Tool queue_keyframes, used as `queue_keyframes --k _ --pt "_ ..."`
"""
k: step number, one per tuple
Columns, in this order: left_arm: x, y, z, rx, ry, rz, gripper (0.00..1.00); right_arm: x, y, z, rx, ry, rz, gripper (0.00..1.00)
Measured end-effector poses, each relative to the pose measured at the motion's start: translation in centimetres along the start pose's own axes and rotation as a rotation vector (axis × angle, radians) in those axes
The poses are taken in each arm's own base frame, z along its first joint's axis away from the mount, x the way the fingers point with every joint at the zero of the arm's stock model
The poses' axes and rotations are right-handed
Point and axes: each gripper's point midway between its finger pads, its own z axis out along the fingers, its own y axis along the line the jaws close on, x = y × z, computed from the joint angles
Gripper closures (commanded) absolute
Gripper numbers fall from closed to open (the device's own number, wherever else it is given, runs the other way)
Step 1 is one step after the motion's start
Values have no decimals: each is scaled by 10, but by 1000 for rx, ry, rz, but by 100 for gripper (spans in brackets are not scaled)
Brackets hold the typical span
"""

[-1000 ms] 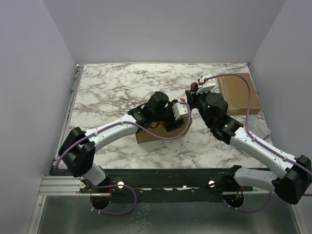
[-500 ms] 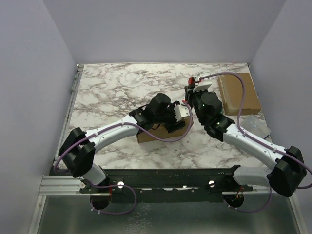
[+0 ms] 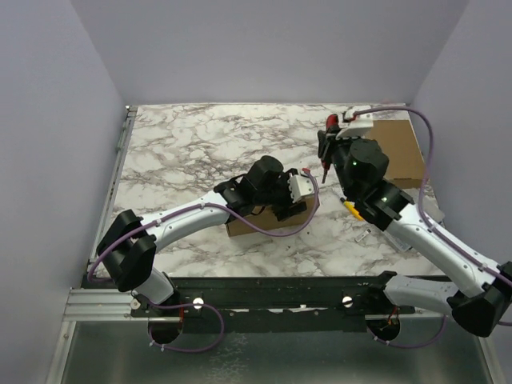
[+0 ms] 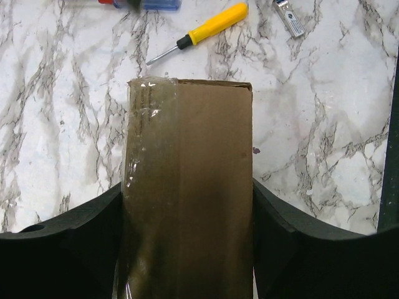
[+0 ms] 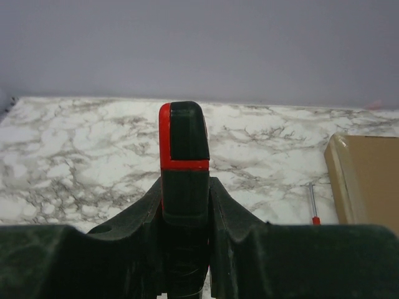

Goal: Unpack the express box
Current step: Cut the express box at the center of the board, then place the knife at the center of the board.

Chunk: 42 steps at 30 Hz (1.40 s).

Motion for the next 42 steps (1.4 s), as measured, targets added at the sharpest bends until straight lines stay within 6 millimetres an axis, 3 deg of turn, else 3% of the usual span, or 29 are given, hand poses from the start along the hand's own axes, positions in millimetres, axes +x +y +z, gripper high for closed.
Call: queue_keyframes --k 5,9,11,13,17,21,24,28,33,38,42 --pt "2 4 -1 -28 13 -16 75 -64 -28 -34 62 -122 97 99" --pt "4 10 -4 -75 31 -26 75 -69 -52 -39 154 -134 116 99" --pt "6 15 -5 -112 47 -47 76 -46 -61 -27 206 -64 92 99" --pt "9 21 -7 -153 58 -82 75 -10 -72 -9 252 56 58 99" --pt "14 37 -13 -264 88 -178 73 93 -106 25 322 423 14 99" --pt "27 62 -25 -408 120 -280 68 182 -119 16 332 770 -15 99" --pt "39 81 -37 -535 147 -346 67 225 -110 -1 285 955 -32 99" --pt "51 103 -57 -691 181 -394 67 259 -94 -13 211 1101 -19 99" --pt "52 117 -79 -813 170 -446 67 284 -82 -14 153 1155 12 93" --pt "55 122 -82 -846 137 -548 67 302 -73 -21 124 1180 -14 83" --pt "70 125 -77 -867 147 -637 72 314 -69 -29 119 1189 -49 72"
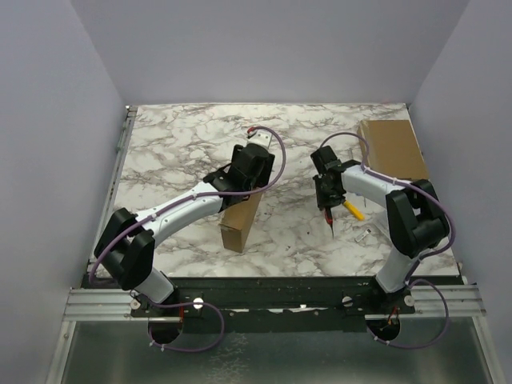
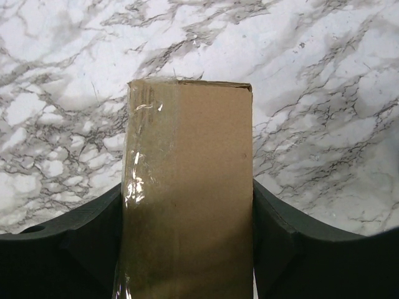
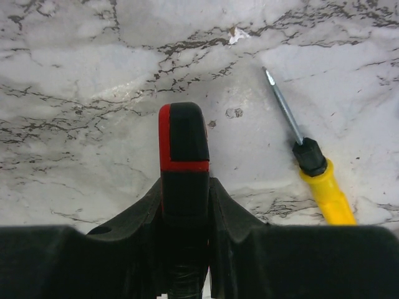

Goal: Unpack the express box
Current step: Place the knife at the center of the board, then open the express box at the center of the board.

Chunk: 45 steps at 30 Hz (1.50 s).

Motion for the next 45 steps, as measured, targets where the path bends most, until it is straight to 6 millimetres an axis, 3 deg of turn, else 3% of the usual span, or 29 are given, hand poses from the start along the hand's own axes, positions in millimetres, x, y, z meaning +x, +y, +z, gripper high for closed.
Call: queue_keyframes --k 7,18,21,23,27,30,33,36,41,45 --pt "3 15 5 -70 16 -35 73 -2 -4 3 24 -48 3 62" --pt "-1 48 1 -238 -1 60 71 -2 -11 -3 49 -93 13 41" --pt "-1 56 0 -278 12 104 67 -9 -9 -19 23 -139 33 22" --pt "-1 60 2 -306 25 134 61 -19 -5 -38 -18 -197 55 19" --pt "2 67 9 -400 77 227 37 -41 6 -82 -130 -337 104 16" --pt "9 56 15 -428 141 289 23 -54 13 -104 -211 -422 142 15" --pt "5 25 26 -374 176 292 14 -53 14 -107 -275 -442 175 15" --pt "2 0 25 -285 192 242 11 -46 11 -100 -297 -416 194 15" --pt "-20 -38 19 -94 182 95 11 -39 6 -99 -302 -414 212 15" --pt "-35 -56 -1 45 169 6 11 -35 10 -101 -330 -408 216 17"
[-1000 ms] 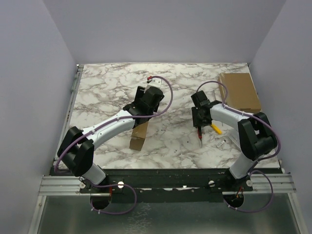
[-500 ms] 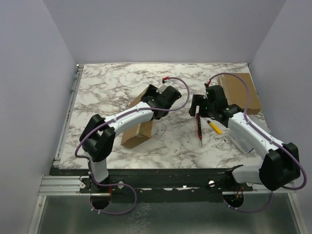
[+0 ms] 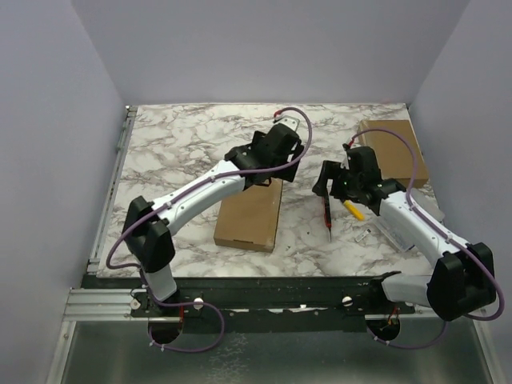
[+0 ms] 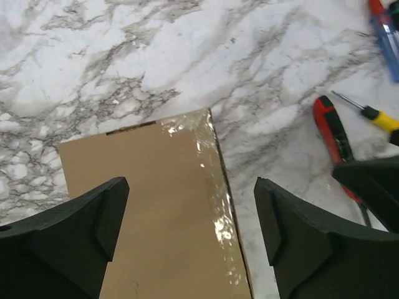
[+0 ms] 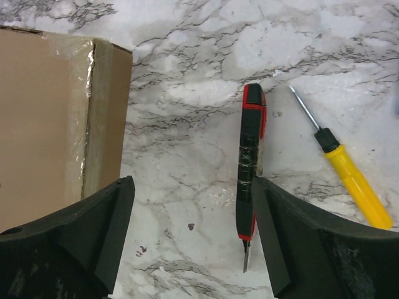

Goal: Unpack the express box
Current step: Open the express box at the center of the board.

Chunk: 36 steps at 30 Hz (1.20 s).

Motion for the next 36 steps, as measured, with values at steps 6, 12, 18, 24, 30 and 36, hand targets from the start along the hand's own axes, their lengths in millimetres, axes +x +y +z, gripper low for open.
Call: queue_keyframes --k 6,12,18,24,30,36 --pt "14 35 -39 146 -23 -120 15 15 22 8 -118 65 30 20" --pt "99 128 -17 57 109 -297 16 49 59 25 -195 170 14 25" --pt "149 121 -4 73 221 -286 22 80 80 48 -217 275 25 38" --pt "151 127 7 55 179 -340 26 80 88 55 -236 273 62 37" --pt "157 133 11 34 167 -363 29 71 95 54 -264 243 77 32" --pt "161 133 15 33 171 -362 31 71 98 57 -277 243 75 38"
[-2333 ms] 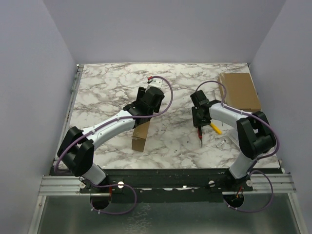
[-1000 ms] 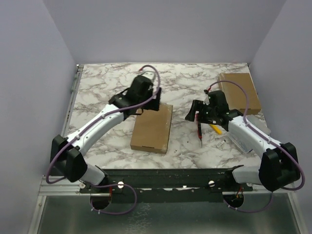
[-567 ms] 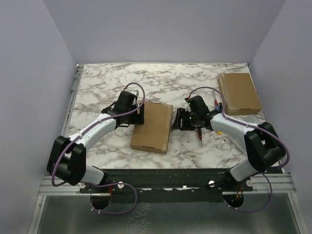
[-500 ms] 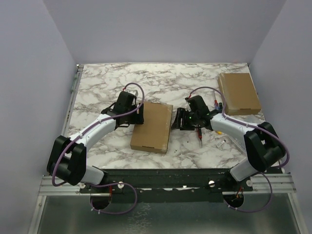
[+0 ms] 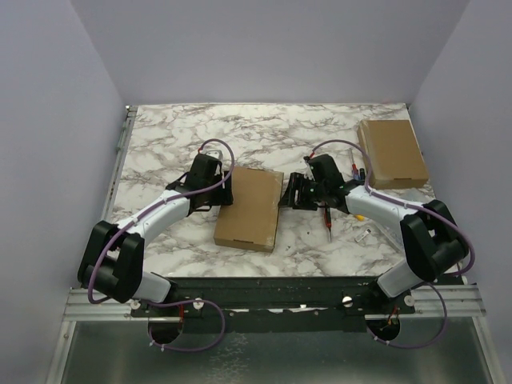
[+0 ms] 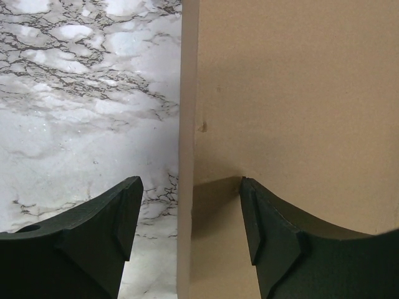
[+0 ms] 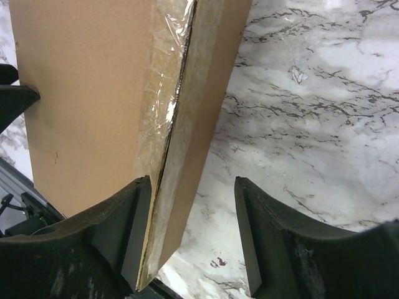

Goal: Unpack the express box
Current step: Open the express box at the center of the board.

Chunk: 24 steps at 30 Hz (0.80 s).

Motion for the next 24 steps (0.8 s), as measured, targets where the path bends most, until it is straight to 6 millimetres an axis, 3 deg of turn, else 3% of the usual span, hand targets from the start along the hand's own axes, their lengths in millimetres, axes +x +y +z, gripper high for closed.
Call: queue_keyframes --k 24 --pt "0 4 4 -13 -2 -18 31 1 -26 4 111 -43 -33 44"
